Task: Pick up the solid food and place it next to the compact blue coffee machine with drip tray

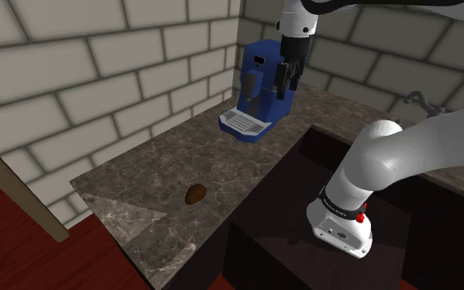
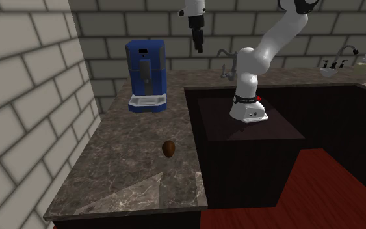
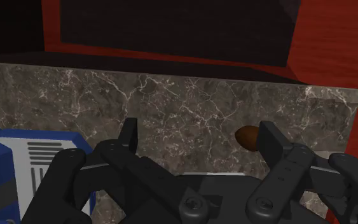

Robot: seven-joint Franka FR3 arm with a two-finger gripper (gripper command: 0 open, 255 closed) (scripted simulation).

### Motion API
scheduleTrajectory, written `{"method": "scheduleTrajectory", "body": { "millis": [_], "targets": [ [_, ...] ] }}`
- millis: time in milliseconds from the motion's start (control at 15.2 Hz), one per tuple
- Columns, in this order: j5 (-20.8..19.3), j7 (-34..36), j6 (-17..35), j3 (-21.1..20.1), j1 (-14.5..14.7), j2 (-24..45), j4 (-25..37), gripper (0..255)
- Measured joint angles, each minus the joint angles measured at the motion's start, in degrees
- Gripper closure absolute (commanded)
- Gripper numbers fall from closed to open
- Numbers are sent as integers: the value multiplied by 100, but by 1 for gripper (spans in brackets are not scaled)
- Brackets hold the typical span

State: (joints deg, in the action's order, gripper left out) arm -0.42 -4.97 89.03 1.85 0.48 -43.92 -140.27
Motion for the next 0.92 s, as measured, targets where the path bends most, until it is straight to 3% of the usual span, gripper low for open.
{"method": "scheduleTrajectory", "body": {
  "millis": [264, 924],
  "targets": [
    [-41, -211, 335, -54, 144, 285, -77, 0],
    [-280, -1091, 2150, -392, 746, 2071, -185, 0]
  ]
}}
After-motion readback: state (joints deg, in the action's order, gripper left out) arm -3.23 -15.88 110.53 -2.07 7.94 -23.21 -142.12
